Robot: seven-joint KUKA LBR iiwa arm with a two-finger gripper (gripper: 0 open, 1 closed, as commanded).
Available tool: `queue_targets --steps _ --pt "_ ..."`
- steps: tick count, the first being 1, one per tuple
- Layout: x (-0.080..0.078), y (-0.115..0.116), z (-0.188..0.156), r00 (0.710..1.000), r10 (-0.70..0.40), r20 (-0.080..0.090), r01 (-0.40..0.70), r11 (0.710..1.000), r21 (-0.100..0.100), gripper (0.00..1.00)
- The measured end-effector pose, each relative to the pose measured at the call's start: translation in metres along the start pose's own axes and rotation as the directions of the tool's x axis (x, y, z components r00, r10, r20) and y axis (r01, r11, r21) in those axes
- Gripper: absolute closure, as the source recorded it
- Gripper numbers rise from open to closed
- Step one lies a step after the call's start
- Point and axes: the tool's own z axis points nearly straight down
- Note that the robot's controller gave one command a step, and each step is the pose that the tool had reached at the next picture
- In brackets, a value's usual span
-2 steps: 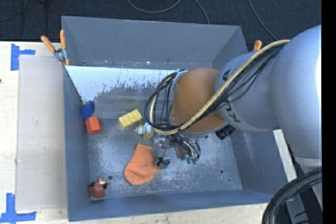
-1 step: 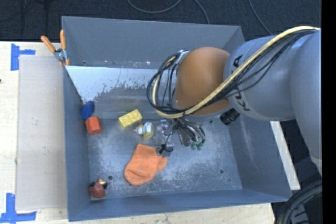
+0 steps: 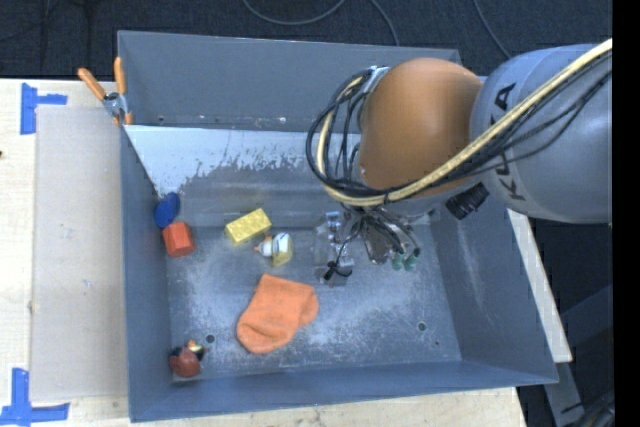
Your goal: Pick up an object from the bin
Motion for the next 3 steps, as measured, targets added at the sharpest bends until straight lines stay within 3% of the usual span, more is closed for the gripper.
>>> queue_targets --steps 1,2,3 --pt "-0.002 0.012 -0.015 1.000 -0.003 -0.001 0.003 1.000 0.000 0.00" --pt "-0.003 0.018 0.000 1.000 -0.004 -0.005 0.004 1.000 0.000 0.00" --pt "0.018 0.034 0.043 1.000 -0.027 0.003 0.027 1.000 0.000 0.00"
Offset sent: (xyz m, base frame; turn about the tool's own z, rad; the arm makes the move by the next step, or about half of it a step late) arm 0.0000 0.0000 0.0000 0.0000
